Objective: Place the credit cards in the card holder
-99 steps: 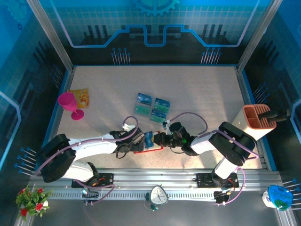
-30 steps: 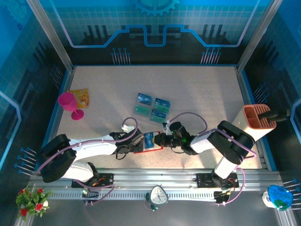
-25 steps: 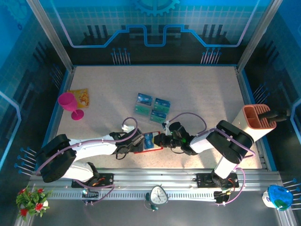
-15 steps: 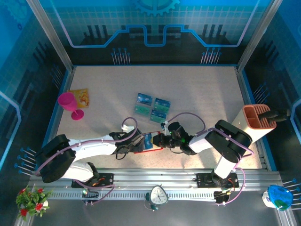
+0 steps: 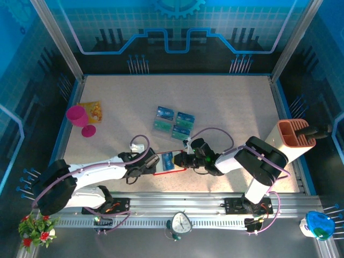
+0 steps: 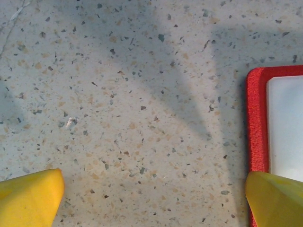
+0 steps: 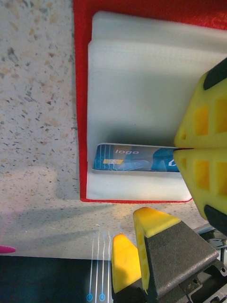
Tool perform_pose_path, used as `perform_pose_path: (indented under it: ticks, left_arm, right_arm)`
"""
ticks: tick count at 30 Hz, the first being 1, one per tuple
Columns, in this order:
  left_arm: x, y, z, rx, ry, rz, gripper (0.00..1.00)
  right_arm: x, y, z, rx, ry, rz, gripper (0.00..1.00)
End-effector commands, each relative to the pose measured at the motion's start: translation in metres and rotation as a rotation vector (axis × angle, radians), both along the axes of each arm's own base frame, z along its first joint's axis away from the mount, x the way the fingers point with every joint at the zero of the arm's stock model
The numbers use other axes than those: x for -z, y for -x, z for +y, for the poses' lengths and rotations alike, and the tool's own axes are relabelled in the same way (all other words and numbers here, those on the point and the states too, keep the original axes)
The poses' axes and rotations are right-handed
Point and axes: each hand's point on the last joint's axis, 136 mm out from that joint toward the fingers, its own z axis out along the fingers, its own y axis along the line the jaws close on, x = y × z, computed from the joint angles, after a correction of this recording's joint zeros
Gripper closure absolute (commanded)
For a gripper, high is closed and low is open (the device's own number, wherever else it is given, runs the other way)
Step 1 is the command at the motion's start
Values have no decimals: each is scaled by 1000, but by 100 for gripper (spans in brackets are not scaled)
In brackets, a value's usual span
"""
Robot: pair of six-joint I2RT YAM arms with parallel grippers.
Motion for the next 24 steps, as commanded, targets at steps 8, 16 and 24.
perform_pose_path:
  ticks: [8, 16, 24]
  left_arm:
    - [20, -1, -6, 20, -37, 65, 1]
    - [19, 1, -2, 14, -23, 48, 1]
    - [19, 1, -3, 18, -17, 39, 1]
  right_arm:
    - [21, 20, 18, -101, 86, 62, 100]
    - [-3, 16, -1, -132, 154, -6, 62]
    - [-29, 2, 0, -193, 241, -104, 79]
